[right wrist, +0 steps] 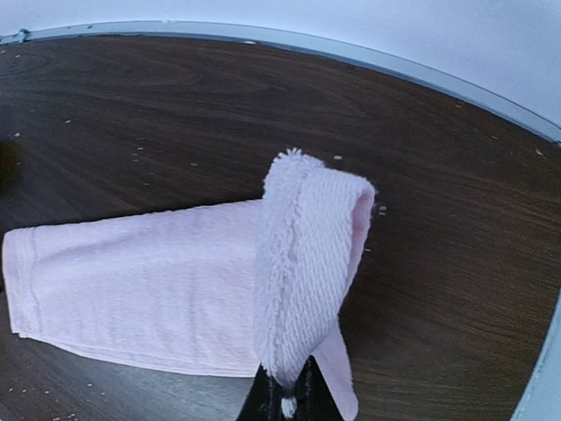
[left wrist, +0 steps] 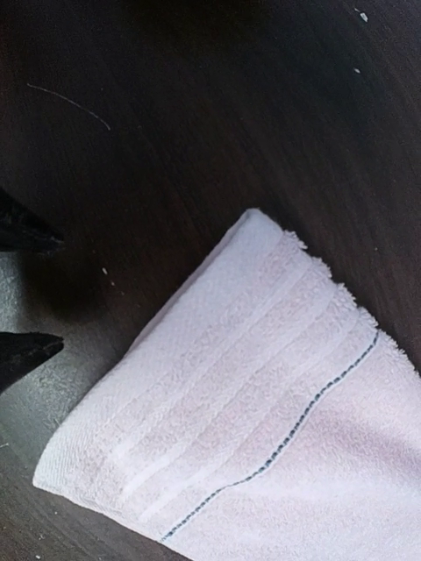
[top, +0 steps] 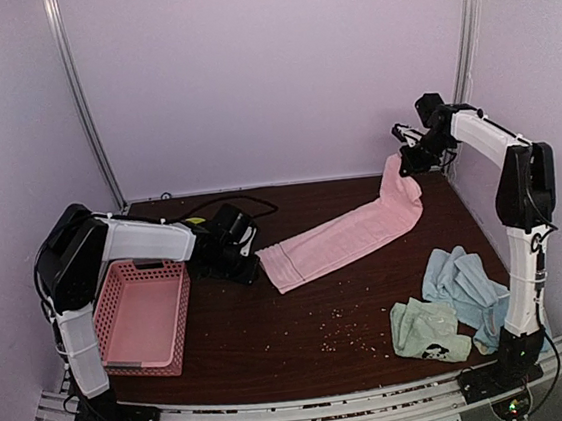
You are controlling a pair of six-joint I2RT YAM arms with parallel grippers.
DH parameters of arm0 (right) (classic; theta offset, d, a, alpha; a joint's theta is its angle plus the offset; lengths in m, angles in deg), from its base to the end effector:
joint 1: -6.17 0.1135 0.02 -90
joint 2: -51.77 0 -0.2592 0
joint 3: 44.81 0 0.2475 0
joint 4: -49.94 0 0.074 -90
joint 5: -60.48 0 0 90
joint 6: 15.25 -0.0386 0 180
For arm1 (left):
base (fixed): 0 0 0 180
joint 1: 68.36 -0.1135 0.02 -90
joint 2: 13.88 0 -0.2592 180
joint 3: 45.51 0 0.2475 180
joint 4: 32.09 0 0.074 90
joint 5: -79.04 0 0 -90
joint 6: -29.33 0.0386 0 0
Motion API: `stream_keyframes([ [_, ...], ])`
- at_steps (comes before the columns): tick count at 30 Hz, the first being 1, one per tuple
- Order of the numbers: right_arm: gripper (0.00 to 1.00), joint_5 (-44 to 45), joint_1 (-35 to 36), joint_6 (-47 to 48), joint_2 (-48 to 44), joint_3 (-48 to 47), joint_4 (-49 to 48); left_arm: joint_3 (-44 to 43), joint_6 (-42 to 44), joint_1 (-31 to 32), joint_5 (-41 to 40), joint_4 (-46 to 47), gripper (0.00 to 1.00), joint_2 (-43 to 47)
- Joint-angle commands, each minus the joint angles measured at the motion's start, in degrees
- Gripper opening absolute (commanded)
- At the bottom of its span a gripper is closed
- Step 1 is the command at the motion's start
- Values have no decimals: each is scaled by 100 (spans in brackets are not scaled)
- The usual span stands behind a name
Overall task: Roll the towels
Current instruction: Pick up the towel from the center of the board, then fold the towel at the center of the board.
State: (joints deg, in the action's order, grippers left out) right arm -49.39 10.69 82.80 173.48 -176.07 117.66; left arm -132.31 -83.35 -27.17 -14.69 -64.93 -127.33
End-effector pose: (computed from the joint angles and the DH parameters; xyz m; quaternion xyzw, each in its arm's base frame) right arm 0.4560 0.0492 0.2814 -0.1507 0.9364 0.1575 0.2751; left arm 0.3038 -0.2625 0.1433 0.1466 0.9531 -0.1125 0.2398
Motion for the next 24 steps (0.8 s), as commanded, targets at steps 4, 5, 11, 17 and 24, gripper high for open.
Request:
stream_keyframes([
  [4,0,-1077,621,-137,-70,168,138,-117,-55,-40,67,220,31,-111],
  [5,0,-1168,700,-146,-95,257,85,-96,-64,-41,47,223,32,-89],
  [11,0,-1587,1233,-90,-46,331,76,136,-124,-37,-40,307,31,56],
  [17,0,-1728,1705,-145,211,336,81,293,-137,-41,-51,326,31,138],
  [24,0,-1924,2152,-399,495,207,-118,423,-177,-40,-45,404,32,209],
])
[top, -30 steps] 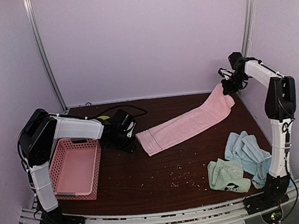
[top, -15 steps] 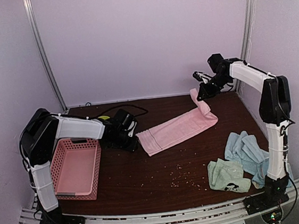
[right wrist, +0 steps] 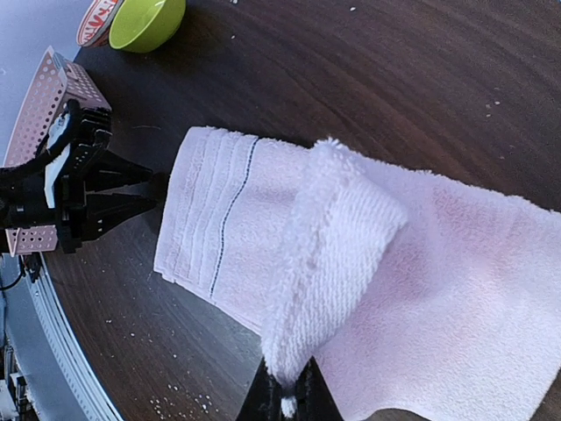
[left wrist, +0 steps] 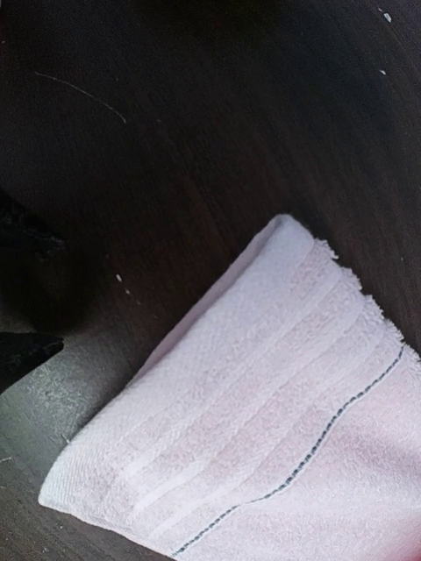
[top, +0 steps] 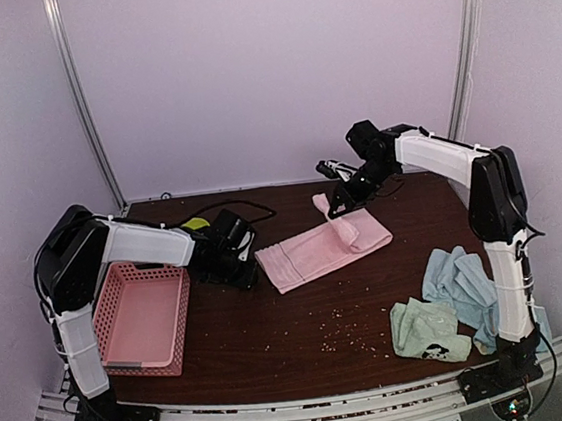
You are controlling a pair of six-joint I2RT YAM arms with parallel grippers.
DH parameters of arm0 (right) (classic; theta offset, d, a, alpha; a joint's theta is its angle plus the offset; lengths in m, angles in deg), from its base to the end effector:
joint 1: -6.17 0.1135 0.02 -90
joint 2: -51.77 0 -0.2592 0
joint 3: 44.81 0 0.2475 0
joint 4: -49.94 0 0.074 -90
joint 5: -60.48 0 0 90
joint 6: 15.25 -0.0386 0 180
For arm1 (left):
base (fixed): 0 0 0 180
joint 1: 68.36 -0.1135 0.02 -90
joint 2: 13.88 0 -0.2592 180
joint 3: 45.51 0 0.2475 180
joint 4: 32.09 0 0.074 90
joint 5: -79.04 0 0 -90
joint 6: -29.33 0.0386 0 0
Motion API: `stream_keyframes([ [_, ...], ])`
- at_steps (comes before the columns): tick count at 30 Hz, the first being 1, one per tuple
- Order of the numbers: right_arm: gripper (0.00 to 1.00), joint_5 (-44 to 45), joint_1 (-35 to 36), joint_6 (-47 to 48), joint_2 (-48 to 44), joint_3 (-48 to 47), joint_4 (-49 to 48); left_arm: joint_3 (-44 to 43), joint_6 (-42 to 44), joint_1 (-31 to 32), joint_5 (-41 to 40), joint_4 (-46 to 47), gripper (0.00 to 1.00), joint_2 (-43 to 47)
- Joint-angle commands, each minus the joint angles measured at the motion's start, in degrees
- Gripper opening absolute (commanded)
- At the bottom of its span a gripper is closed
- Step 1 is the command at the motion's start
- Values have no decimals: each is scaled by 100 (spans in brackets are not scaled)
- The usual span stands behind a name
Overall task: Roll the towels
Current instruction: Fold the towel at the center of the board.
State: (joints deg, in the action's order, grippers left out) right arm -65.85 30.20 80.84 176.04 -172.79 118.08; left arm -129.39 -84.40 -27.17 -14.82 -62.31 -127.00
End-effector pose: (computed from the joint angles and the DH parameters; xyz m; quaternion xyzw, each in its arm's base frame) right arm 0.4093 0.2075 0.2489 -0.3074 0.8769 0.3331 0.1603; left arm 0.2989 -0.2581 0.1341 0.1376 0.9543 -0.1139 0.2395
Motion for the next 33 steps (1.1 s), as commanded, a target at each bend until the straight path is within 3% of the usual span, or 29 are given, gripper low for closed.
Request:
stream_keyframes([
  [1,0,-347,256,-245,289,-126,-200,162,-75,-41,-9,176,31,176],
  [13,0,-422,769,-940,550,-383,-791,530,-206,-39,340,670,31,116],
  [33,0,312,1356,-1534,968,-491,-1150,847,-247,-36,359,888,32,237],
])
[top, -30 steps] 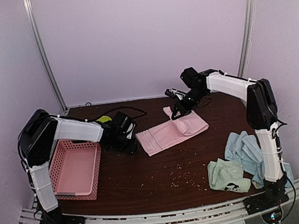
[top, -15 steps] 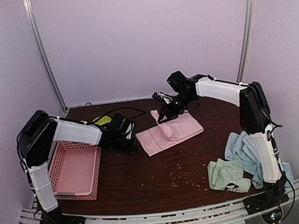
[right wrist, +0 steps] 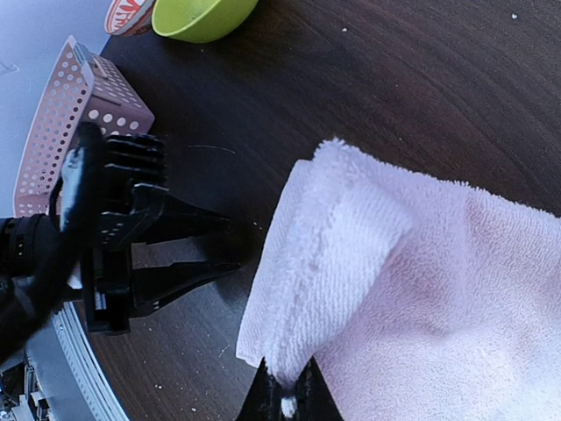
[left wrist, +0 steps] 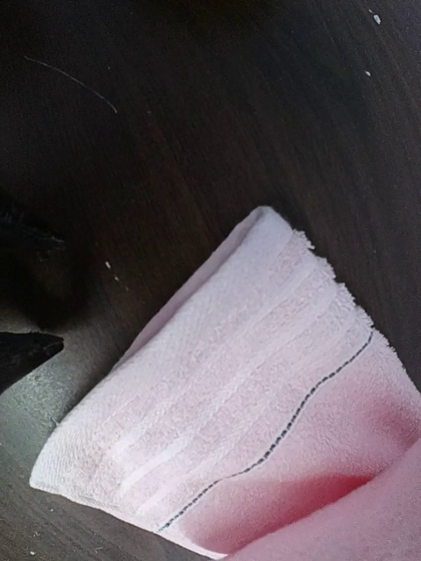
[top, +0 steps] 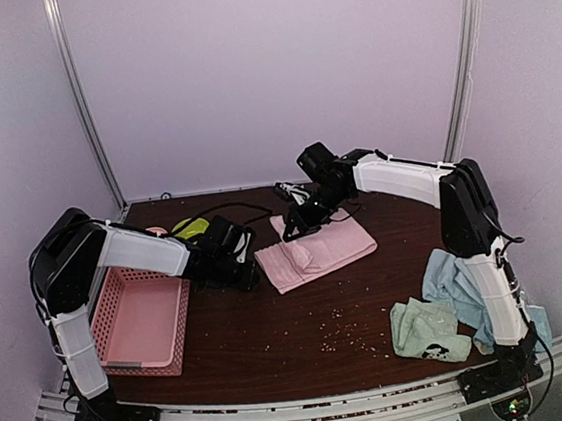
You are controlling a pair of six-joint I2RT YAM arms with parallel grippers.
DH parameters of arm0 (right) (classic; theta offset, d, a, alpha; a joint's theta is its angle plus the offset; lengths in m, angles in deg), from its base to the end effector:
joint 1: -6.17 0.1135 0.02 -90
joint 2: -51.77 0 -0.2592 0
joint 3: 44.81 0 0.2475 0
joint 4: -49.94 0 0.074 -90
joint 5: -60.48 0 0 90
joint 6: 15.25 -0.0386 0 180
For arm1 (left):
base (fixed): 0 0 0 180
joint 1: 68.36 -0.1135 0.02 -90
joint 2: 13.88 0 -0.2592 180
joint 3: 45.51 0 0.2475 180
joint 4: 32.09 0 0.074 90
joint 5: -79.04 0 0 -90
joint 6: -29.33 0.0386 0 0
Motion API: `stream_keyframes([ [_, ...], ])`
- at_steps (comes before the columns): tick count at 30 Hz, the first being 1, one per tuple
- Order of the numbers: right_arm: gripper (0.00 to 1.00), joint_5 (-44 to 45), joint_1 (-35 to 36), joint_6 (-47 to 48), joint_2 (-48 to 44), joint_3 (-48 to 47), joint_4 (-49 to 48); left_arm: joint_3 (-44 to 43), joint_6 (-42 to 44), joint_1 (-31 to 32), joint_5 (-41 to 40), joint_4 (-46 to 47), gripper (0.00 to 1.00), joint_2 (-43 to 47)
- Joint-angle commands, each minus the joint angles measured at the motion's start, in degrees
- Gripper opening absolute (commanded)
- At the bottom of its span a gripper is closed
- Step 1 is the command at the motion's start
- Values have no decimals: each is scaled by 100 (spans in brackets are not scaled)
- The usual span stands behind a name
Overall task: Roll the towels
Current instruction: Fold the towel at the center of the board.
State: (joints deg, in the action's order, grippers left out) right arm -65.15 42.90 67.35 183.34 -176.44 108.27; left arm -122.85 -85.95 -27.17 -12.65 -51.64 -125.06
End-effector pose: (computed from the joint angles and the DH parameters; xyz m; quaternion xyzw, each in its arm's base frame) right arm 0.3832 0.3140 0.2181 -0.3128 0.8648 0.3705 0.1306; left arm 0.2915 -0.2536 0.1270 0.1268 0.9408 -0.1604 0.2703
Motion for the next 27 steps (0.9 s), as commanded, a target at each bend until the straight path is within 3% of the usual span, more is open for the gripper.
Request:
stream_keyframes([
  [1,0,315,88,-224,299,-163,-189,200,-99,-38,151,-166,32,43],
  [8,0,242,188,-324,809,-508,-224,196,-109,-33,135,-185,32,111],
  [27,0,-822,304,-819,1102,-369,-789,317,-161,-35,189,-52,32,51],
])
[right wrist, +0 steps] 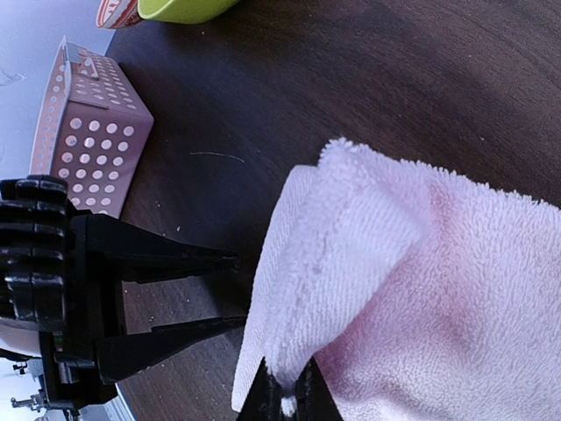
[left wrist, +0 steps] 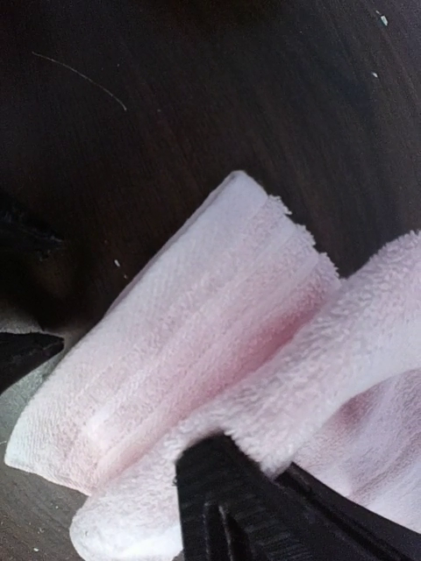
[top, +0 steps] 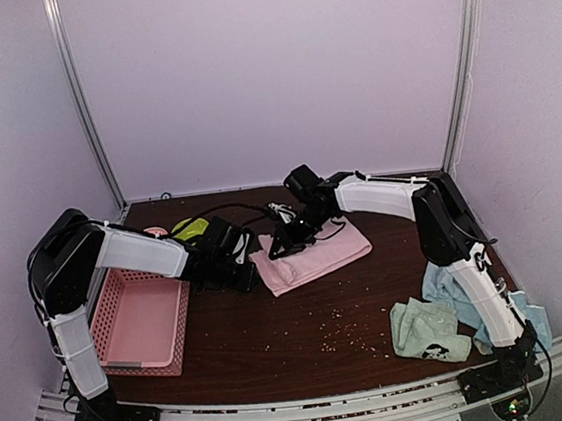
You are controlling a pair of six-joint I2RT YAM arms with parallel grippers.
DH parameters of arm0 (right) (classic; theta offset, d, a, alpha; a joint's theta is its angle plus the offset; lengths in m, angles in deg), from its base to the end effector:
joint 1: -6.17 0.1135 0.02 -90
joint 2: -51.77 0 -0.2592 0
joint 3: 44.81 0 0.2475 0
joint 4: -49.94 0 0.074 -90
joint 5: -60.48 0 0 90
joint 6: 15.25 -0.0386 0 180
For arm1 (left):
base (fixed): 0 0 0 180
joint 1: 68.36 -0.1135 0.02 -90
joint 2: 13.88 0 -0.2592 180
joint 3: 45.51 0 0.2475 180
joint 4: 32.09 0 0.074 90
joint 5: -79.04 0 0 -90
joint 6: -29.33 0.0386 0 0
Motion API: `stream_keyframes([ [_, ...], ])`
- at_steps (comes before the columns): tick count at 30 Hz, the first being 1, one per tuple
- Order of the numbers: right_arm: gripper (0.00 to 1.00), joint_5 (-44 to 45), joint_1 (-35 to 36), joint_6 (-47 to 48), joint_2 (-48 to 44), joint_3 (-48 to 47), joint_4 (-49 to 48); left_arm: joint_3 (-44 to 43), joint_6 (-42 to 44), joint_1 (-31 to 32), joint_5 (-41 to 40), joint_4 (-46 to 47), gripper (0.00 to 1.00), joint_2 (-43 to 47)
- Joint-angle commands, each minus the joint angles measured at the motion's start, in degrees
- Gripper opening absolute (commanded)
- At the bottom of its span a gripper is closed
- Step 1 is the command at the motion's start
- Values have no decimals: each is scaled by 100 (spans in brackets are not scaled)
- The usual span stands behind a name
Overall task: Roll the towels
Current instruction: Fold the towel at the center of the board.
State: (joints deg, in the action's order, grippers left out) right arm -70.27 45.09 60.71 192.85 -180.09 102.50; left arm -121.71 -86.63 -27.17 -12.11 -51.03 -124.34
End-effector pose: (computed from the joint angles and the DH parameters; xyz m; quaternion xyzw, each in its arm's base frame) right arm 0.3903 0.3476 0.1634 -0.2870 0.8603 0.4138 0.0794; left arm 0.2884 -0.2514 0.1269 0.1226 0.9409 -0.1666 0.2682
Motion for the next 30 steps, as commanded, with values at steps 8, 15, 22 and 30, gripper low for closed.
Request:
stream_keyframes([
  [8,0,-361,149,-248,189,-31,-310,287,-134,-37,141,-28,32,-72],
  [15,0,-521,243,-316,252,-8,-362,329,-137,-41,133,-36,32,-53],
  [22,12,-1052,275,-419,257,-1,-462,410,-180,-34,118,-136,32,46],
  [30,37,-1662,253,-41,-26,181,-202,703,-207,-40,-383,-816,35,1280],
])
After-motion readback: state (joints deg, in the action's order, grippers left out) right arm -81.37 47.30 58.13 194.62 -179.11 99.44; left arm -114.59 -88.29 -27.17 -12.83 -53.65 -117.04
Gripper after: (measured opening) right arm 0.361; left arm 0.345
